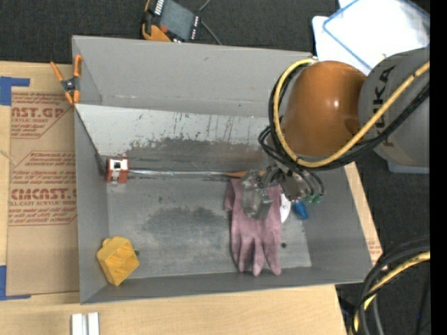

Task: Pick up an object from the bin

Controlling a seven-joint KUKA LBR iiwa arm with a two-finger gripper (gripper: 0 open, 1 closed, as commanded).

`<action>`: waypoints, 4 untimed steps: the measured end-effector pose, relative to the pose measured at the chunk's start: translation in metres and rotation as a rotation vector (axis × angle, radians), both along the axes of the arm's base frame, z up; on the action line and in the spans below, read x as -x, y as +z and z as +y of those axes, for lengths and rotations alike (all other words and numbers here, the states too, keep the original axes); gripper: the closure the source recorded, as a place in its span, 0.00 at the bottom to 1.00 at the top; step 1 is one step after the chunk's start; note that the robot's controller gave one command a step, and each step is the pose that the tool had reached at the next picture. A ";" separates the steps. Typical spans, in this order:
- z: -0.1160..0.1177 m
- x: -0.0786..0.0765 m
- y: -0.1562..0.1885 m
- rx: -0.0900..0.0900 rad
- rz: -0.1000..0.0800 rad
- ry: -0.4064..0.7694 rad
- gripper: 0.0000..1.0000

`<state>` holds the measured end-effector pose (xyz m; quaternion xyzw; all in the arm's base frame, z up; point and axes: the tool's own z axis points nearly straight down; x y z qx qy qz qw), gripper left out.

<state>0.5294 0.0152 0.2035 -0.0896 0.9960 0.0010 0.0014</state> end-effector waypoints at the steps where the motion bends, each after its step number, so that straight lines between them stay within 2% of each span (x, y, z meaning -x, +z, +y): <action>1: -0.006 -0.025 -0.005 0.000 -0.004 0.254 1.00; 2: -0.007 -0.033 -0.004 0.000 -0.004 0.295 1.00; 3: -0.009 -0.052 -0.037 -0.002 -0.005 -0.005 1.00; 4: -0.007 -0.055 -0.043 -0.003 -0.006 -0.061 1.00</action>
Offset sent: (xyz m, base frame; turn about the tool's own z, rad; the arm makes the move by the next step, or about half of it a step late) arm 0.0230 -0.0061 -0.0002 -0.2830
